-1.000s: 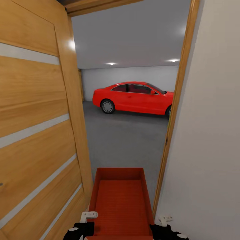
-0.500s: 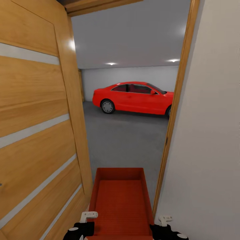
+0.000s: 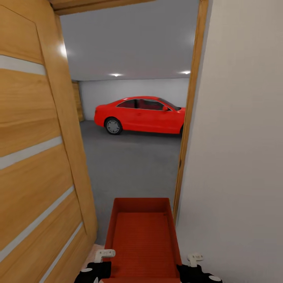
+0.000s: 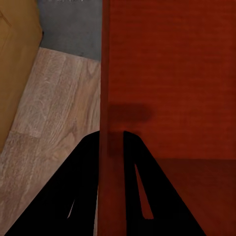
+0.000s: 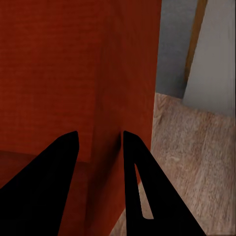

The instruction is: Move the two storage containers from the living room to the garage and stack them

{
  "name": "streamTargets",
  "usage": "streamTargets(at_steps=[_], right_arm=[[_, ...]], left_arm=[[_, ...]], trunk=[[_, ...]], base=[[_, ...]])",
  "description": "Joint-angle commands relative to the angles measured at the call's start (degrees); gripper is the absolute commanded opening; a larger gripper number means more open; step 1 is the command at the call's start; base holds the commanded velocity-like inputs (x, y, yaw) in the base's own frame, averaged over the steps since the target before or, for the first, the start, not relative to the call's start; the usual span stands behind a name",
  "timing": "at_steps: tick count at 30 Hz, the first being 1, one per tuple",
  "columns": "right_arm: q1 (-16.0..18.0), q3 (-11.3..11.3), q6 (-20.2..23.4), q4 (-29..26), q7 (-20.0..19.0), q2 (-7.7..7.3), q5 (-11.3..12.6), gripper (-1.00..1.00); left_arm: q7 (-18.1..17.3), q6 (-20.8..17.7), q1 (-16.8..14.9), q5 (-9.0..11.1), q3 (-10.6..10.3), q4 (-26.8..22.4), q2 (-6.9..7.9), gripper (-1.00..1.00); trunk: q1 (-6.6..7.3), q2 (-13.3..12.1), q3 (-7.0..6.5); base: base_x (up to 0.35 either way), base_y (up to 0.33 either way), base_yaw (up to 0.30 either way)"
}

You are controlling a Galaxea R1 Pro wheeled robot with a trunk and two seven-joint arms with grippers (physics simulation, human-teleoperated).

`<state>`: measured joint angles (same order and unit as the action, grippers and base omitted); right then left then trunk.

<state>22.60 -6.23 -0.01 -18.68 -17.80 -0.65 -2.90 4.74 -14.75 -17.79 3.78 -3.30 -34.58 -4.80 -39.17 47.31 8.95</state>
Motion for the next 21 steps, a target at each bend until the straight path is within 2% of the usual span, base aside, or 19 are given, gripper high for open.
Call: streamTargets(at_steps=[1, 10, 21], right_arm=[[-0.02, 1.92, 0.01, 0.13, -0.49, 0.39, -0.53, -1.0], [-0.02, 1.92, 0.01, 0.13, -0.49, 0.39, -0.53, -1.0], [-0.02, 1.92, 0.01, 0.13, -0.49, 0.39, -0.53, -1.0]], left_arm=[[0.49, -0.37, -0.05, -0.09, 0.05, -1.63, -1.53, -1.0], [0.47, -0.4, -0.05, -0.09, 0.05, -1.63, -1.53, -1.0], [0.47, -0.37, -0.05, -0.09, 0.05, -1.63, -1.53, -1.0]], trunk=[[-0.01, 0.07, 0.1], [-0.01, 0.07, 0.1], [-0.01, 0.07, 0.1]], base=[[0.0, 0.0, -0.266], [0.027, 0.025, -0.061], [0.184, 0.219, -0.001]])
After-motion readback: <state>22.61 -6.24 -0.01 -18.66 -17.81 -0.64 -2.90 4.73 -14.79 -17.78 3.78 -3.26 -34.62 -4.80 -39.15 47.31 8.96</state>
